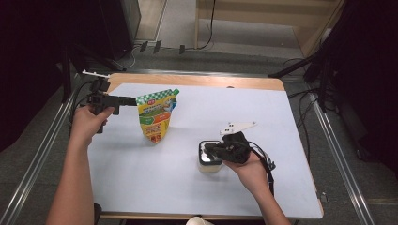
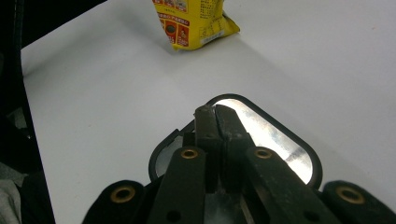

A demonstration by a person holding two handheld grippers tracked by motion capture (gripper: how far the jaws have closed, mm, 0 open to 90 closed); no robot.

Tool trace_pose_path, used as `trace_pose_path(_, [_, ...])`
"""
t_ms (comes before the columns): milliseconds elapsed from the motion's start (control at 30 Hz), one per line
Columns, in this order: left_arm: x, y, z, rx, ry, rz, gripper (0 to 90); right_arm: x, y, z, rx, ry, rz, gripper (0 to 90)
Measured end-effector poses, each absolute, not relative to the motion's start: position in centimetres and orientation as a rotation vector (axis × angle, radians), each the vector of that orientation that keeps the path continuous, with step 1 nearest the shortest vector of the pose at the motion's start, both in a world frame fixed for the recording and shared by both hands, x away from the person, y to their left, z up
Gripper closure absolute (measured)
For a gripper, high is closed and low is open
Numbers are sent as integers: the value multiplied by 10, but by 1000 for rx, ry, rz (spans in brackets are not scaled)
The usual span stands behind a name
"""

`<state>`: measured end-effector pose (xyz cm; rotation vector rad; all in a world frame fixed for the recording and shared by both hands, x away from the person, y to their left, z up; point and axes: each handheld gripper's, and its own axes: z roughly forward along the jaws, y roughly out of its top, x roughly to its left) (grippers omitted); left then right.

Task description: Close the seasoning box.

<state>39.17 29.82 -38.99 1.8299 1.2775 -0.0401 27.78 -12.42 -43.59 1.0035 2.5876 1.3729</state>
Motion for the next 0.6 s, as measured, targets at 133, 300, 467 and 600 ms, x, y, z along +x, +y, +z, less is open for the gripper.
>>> trace_pose_path(133, [392, 298, -390, 1831, 1278, -37, 387, 278, -125, -435, 990, 2576, 1374, 825])
trace_pose_path(300, [393, 298, -392, 1835, 1282, -44, 387, 280, -132, -432, 995, 2542, 1383, 757])
trace_pose_path(467, [393, 297, -392, 1842, 1278, -45, 386, 284, -144, -429, 1033, 2502, 1415, 685])
trace_pose_path(600, [393, 297, -393, 1842, 1282, -49, 385, 288, -154, -427, 1059, 2471, 1431, 628])
